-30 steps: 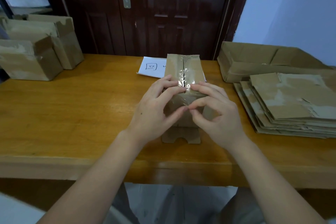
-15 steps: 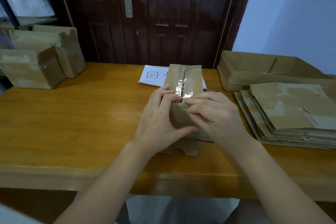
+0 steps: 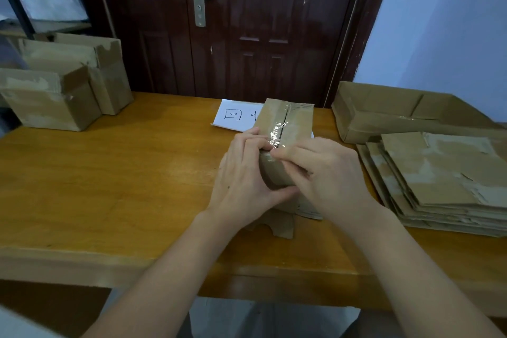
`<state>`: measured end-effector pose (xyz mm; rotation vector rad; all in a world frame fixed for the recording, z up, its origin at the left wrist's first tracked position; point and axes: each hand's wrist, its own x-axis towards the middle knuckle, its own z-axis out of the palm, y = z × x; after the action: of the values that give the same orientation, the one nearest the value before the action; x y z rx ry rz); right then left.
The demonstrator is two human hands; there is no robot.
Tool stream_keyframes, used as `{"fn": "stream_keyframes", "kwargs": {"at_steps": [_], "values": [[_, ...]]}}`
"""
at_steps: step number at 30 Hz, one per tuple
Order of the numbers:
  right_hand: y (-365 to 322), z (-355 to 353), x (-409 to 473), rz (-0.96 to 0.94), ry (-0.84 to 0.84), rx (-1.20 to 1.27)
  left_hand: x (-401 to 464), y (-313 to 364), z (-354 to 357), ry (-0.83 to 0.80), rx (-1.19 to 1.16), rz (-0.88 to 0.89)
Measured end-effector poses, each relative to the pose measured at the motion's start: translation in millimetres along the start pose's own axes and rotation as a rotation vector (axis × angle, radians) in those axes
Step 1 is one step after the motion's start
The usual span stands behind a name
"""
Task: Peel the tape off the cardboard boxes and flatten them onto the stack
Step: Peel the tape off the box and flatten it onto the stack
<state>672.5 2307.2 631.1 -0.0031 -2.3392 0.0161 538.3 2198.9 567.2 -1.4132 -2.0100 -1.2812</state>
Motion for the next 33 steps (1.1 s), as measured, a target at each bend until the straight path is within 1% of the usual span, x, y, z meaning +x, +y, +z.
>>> {"fn": "stream_keyframes", "kwargs": {"at_steps": [4,7,12,13,15,16,19,24,29,33], "values": [[-4.5,0.5,3.5,0.045,-0.066,0.008,-0.6,0.0,-0.8,0.008,-0.008,0.002],[-5.4,-5.8,8.3,0.105,-0.142,0.098,-1.1,-1.0,-0.9,0.009,-0.014,0.019],[-0.6,-8.0,21.7,0.261,-0.142,0.223,-0.3,0.0,-0.1,-0.025,0.064,-0.012],[-0.7,-5.9,24.3,0.276,-0.179,0.187,-0.1,0.2,-0.3,-0.020,0.091,-0.014],[-2.7,-1.8,26.1,0.247,-0.247,0.068,-2.1,1.5,-0.6,0.012,0.172,-0.013],[-4.2,-0.9,25.6,0.234,-0.256,0.040,-4.1,2.8,-0.3,0.044,0.223,-0.009],[-9.6,-0.5,20.2,0.179,-0.195,-0.001,-10.6,7.0,2.3,0.126,0.307,0.012],[-10.8,4.5,9.6,0.133,-0.059,-0.036,-10.2,7.3,4.9,0.145,0.332,0.037],[-6.8,6.7,6.9,0.060,-0.041,-0.115,-7.7,6.1,7.0,0.132,0.322,0.019],[-4.0,2.6,8.8,0.038,-0.013,-0.092,-6.8,5.1,9.1,0.122,0.311,0.005]]}}
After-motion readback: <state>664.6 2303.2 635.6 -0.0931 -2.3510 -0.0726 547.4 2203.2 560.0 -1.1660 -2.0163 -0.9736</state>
